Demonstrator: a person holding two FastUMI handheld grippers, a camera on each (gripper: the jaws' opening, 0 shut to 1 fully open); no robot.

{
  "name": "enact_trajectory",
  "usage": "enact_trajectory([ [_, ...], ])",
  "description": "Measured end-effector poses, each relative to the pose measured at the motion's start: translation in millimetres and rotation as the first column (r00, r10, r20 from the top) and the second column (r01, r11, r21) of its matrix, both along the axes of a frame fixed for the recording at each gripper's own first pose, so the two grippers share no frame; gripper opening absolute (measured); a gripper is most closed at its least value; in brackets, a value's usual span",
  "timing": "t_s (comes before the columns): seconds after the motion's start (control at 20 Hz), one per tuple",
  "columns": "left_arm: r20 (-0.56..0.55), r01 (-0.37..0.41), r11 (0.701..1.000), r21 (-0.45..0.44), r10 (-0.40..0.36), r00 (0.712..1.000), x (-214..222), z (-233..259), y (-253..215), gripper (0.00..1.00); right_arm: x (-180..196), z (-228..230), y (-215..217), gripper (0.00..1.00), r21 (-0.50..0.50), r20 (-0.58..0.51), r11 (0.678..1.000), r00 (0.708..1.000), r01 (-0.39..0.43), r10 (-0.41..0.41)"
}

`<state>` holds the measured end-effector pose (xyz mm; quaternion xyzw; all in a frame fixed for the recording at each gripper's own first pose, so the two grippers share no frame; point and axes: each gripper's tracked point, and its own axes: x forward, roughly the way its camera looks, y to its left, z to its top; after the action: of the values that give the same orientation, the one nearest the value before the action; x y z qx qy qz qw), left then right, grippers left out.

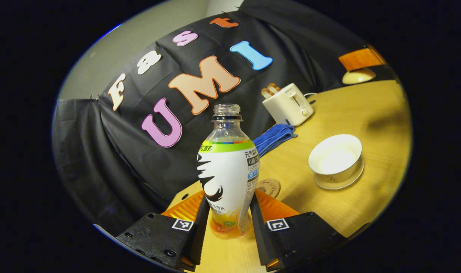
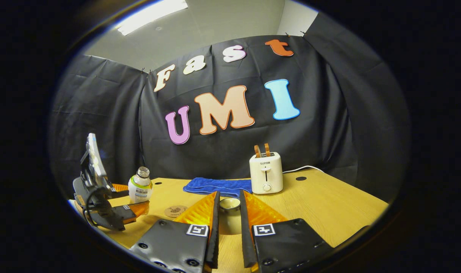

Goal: Open the teacup lid with one hand, grasp the water bottle and pour water into the teacup with the other hand; after pouring, place the water bottle on the coaster and then close the teacup lid.

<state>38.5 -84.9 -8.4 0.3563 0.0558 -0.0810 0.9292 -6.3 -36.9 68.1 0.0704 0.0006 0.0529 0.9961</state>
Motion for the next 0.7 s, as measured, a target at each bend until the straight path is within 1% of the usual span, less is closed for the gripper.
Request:
enact_trajectory([
  [0.05,0.005,-0.001,0.999,0.048,0.001,1.0,-2.2,-2.4,1.9,0.55,-0.8,-0.5,-0.2,0.28,0.002,-0.001,1.0,1.0,0.0,0.0],
  [0.15,0.015,0.004,0.994,0.109,-0.006,1.0,-1.6,-2.8,4.3,0.55,0.8,-0.7,-1.8,0.28,0.005,-0.002,1.0,1.0,0.002,-0.002],
  [0.3,0.01,0.015,0.99,0.139,-0.017,1.0,1.5,-4.0,4.0,0.55,0.8,-0.3,-3.1,0.29,0.006,-0.003,1.0,1.0,0.004,-0.004],
  [0.35,0.011,0.017,0.988,0.155,-0.019,1.0,0.3,-3.5,4.0,0.55,0.3,0.0,-2.9,0.27,0.006,-0.002,1.0,1.0,0.005,-0.005],
  [0.4,0.013,0.02,0.984,0.179,-0.023,1.0,0.3,-3.4,3.7,0.55,-0.3,0.5,-3.0,0.28,0.004,-0.002,1.0,1.0,0.005,-0.005],
  [0.5,0.024,0.028,0.968,0.247,-0.035,0.999,0.1,-2.9,1.0,0.55,0.6,0.2,-4.1,0.27,0.002,-0.001,1.0,1.0,0.008,-0.008],
  [0.65,0.051,0.046,0.931,0.362,-0.069,0.996,-5.0,-5.8,-5.0,0.55,0.9,0.0,-5.7,0.28,0.002,-0.002,1.0,1.0,0.011,-0.011],
  [0.7,0.054,0.05,0.918,0.394,-0.077,0.996,-7.2,-7.0,-6.6,0.55,0.8,0.0,-6.1,0.27,0.003,-0.003,1.0,1.0,0.012,-0.012],
])
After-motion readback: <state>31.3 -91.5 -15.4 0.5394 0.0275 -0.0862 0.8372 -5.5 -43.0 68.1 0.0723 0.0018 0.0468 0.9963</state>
